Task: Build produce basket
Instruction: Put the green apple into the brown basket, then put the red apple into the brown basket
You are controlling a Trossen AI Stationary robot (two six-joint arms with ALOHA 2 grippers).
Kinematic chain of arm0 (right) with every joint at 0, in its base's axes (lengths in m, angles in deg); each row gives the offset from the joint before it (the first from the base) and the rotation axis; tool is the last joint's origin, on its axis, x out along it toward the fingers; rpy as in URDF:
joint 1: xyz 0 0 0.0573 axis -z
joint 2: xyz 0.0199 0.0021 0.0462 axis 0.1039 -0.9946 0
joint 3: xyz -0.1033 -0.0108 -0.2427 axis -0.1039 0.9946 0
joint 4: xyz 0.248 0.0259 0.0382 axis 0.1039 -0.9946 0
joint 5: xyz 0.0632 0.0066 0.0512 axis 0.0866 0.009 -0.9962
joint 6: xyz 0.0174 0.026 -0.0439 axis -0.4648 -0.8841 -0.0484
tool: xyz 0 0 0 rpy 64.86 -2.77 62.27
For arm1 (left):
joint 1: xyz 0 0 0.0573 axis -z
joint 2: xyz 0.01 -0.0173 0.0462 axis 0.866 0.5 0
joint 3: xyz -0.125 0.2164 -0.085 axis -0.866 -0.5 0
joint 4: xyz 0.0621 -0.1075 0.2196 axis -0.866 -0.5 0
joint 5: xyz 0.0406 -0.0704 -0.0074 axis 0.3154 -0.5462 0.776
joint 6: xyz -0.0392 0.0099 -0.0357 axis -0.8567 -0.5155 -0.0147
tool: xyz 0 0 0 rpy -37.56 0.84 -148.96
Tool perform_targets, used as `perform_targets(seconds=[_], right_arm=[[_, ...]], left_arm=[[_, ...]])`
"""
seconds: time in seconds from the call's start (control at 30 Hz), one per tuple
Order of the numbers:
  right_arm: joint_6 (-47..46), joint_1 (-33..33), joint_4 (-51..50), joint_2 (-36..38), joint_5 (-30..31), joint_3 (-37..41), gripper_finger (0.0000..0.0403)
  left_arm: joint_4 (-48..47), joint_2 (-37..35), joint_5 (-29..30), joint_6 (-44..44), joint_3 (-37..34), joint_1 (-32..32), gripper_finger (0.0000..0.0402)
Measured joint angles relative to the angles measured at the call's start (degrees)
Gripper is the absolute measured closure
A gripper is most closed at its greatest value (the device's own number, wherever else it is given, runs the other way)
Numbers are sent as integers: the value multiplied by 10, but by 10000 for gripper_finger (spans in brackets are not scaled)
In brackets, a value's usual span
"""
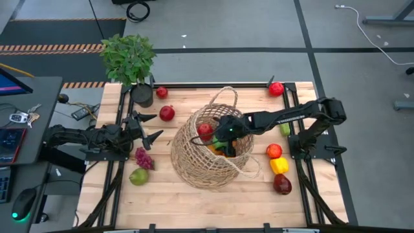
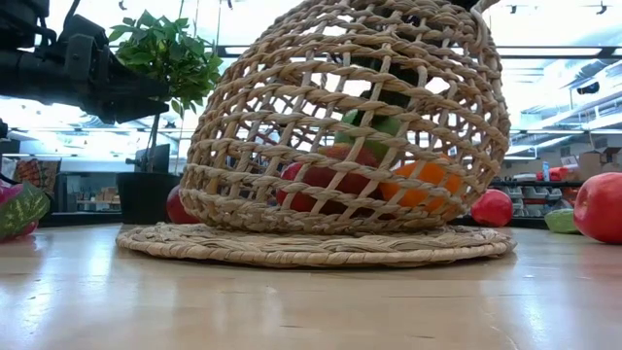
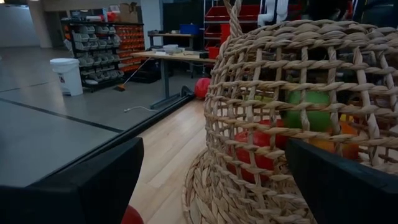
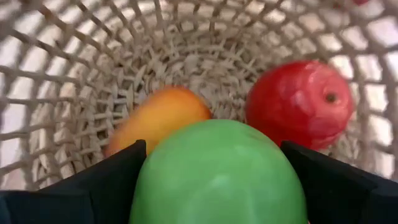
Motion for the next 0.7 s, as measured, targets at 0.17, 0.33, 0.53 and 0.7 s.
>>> perform_targets(seconds=[0.17, 0.33, 0.53, 0.7], right_arm=[[-7, 5, 6, -13, -41, 0, 17], [-21, 11, -1, -11, -56, -14, 9], [-21, 13, -59, 7, -46, -73, 10], [-61, 13, -196, 35, -41, -152, 13]], left_arm=[[0, 0, 0, 0, 0, 0, 4], [0, 0, 0, 0, 0, 0, 4], [0, 0, 0, 0, 0, 0, 4], [0, 0, -1, 0, 0, 0, 4]])
